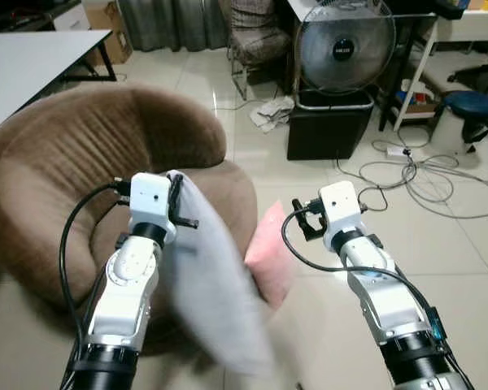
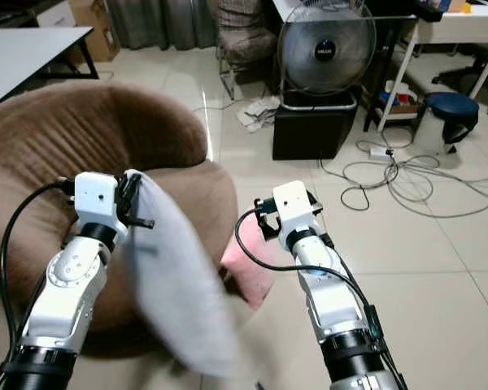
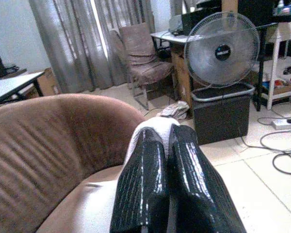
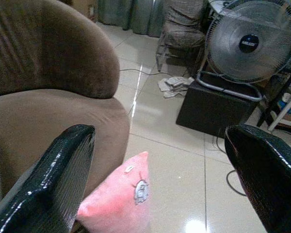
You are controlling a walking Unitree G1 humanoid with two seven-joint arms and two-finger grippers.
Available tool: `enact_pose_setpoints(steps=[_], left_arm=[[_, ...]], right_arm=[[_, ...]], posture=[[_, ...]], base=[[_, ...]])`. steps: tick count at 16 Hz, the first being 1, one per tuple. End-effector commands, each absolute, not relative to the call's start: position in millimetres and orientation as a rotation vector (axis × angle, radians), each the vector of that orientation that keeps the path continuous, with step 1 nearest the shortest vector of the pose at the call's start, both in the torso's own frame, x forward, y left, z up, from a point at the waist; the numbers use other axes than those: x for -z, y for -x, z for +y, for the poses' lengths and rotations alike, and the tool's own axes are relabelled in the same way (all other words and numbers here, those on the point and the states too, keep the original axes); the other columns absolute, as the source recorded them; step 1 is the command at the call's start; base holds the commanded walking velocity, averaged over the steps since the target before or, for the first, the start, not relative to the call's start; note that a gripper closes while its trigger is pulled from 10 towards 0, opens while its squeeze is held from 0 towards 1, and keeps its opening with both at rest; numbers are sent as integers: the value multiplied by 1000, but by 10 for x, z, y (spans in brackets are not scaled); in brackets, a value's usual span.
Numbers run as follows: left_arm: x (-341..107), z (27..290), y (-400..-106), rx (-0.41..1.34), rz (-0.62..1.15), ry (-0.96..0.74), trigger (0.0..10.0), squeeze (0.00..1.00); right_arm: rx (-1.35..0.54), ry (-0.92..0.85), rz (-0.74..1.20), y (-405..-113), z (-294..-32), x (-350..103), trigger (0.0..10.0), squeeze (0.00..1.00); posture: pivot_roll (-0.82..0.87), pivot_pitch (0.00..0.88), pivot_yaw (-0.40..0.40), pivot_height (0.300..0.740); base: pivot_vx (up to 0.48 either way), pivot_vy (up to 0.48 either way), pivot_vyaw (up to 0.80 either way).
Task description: Move the pillow to the sofa from floor
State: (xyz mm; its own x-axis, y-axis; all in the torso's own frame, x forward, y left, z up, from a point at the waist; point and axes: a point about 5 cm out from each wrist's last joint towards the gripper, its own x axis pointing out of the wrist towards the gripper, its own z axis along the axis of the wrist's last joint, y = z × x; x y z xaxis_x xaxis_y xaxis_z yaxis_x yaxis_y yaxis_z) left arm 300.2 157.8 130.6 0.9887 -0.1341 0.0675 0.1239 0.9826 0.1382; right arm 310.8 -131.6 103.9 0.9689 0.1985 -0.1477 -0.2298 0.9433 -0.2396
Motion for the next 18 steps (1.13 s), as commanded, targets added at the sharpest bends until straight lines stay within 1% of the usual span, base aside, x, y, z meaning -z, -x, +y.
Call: enact_pose_setpoints(steps=[1,2,5,11,18], left_arm=[[-1443,1522,-3013,145,-144,-136,10000,0],[-1446,1519,-3016,148,-145,-138,10000,0],[-1452,1503,-3022,163,-148,-143,10000,0],[-1477,1450,-3059,201,-153,-153,10000,0],[-1480,1440,-3052,222,-154,-166,10000,0]], right_arm=[[-209,279,121,-3113,-1376,-1034,10000,0],[-210,280,120,-3113,-1373,-1035,10000,0],[-201,276,115,-3109,-1374,-1036,10000,0],[-163,242,115,-3093,-1431,-1035,10000,0],[-149,238,120,-3082,-1445,-1022,10000,0]], posture=[[78,0,68,740],[78,0,68,740],[72,0,75,740],[56,0,91,740],[56,0,91,740]], base=[[420,0,0],[424,0,0],[423,0,800],[421,0,0],[422,0,0]])
